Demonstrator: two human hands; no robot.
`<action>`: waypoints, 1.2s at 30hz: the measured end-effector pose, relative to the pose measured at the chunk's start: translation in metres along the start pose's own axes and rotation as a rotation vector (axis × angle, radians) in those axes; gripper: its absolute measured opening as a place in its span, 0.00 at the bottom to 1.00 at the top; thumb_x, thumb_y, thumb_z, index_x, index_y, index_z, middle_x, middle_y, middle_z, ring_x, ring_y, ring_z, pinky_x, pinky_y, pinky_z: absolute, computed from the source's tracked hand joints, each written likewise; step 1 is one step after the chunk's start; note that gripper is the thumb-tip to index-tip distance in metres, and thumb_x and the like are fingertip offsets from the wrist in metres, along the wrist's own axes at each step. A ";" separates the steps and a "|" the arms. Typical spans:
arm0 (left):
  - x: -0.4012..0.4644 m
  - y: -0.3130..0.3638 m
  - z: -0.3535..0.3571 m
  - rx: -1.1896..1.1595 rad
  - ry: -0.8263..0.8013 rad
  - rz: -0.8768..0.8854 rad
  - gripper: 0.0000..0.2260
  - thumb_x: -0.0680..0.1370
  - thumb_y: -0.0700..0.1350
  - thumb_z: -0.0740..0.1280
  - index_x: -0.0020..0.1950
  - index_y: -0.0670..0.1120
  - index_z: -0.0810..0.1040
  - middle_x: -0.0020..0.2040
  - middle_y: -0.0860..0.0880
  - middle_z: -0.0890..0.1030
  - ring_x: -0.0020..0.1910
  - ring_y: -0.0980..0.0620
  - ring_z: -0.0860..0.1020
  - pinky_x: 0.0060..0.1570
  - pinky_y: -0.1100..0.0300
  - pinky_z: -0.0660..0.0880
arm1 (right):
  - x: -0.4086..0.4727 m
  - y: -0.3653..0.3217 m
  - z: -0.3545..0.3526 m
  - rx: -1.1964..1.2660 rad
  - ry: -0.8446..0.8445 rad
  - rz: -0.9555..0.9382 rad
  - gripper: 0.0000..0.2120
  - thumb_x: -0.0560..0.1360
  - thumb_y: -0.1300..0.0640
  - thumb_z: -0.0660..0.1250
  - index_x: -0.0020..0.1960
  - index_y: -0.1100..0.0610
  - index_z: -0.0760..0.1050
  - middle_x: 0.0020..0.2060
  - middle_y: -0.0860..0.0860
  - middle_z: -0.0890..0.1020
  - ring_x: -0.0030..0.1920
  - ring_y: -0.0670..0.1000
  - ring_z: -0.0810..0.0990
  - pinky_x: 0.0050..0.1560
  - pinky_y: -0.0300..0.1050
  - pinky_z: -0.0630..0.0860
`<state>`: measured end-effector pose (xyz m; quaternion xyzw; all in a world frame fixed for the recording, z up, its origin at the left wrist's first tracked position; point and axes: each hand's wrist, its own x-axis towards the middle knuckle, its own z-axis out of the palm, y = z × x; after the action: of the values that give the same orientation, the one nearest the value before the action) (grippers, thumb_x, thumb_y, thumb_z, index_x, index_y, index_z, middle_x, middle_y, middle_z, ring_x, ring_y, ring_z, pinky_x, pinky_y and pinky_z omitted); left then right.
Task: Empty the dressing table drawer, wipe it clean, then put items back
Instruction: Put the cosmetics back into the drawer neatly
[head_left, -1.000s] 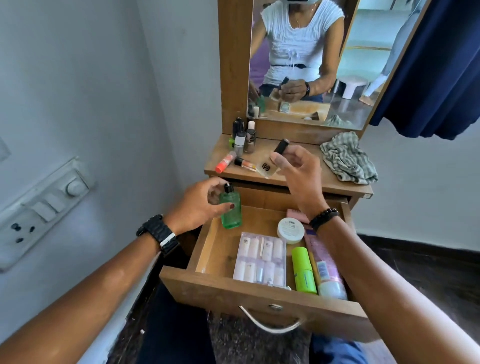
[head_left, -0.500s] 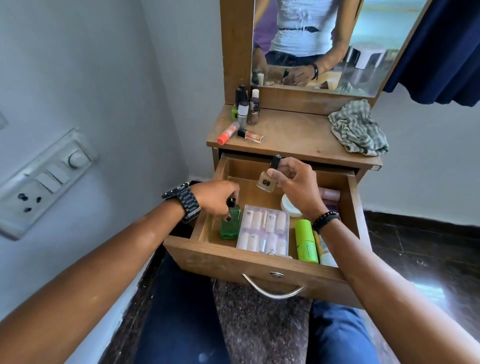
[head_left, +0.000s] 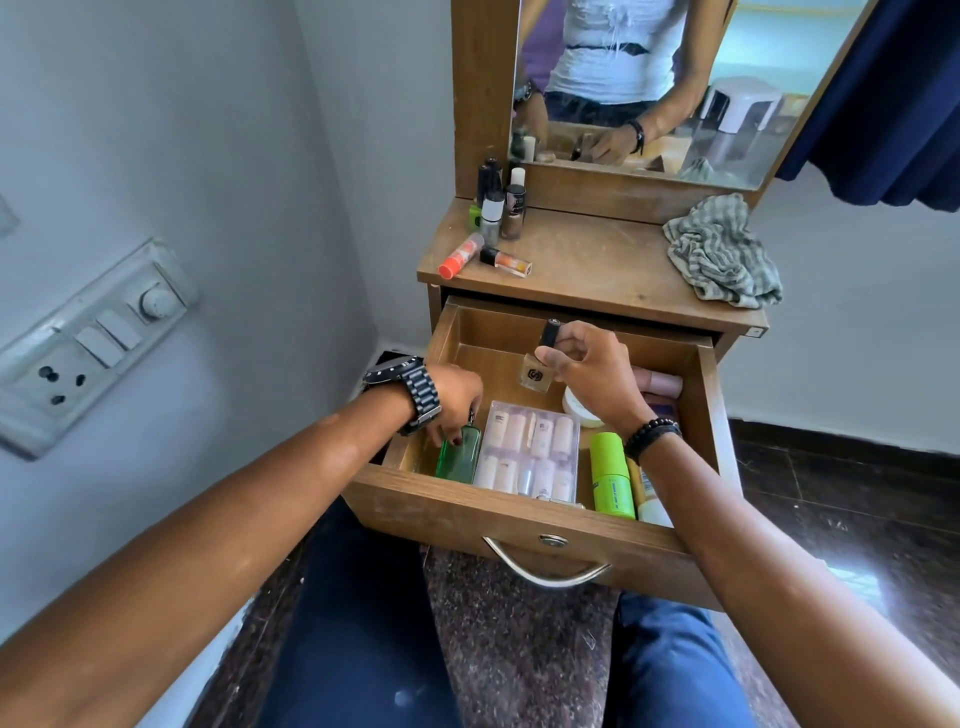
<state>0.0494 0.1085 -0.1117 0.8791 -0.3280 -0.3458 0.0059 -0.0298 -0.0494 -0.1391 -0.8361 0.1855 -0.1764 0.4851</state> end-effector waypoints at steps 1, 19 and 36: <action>0.001 0.000 0.002 -0.010 -0.001 -0.007 0.16 0.76 0.33 0.65 0.63 0.38 0.72 0.56 0.40 0.79 0.42 0.49 0.82 0.42 0.57 0.81 | 0.000 0.001 0.000 -0.005 -0.001 0.004 0.04 0.73 0.59 0.71 0.47 0.58 0.79 0.42 0.53 0.85 0.43 0.50 0.83 0.47 0.45 0.80; 0.010 -0.022 -0.006 -0.476 0.906 0.023 0.07 0.74 0.39 0.69 0.51 0.43 0.76 0.46 0.45 0.79 0.43 0.49 0.77 0.42 0.57 0.76 | 0.022 -0.015 0.041 0.015 0.031 0.174 0.06 0.72 0.56 0.72 0.44 0.58 0.77 0.44 0.54 0.84 0.43 0.51 0.84 0.46 0.49 0.82; 0.026 -0.033 0.000 -0.462 1.060 -0.016 0.08 0.76 0.36 0.64 0.54 0.41 0.73 0.50 0.43 0.78 0.49 0.47 0.76 0.46 0.57 0.74 | 0.042 -0.029 0.104 -0.030 0.129 0.204 0.04 0.74 0.59 0.69 0.47 0.58 0.75 0.43 0.52 0.80 0.41 0.48 0.78 0.44 0.43 0.78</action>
<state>0.0829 0.1196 -0.1348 0.9107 -0.1894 0.0791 0.3584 0.0599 0.0215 -0.1570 -0.8069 0.3030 -0.1769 0.4752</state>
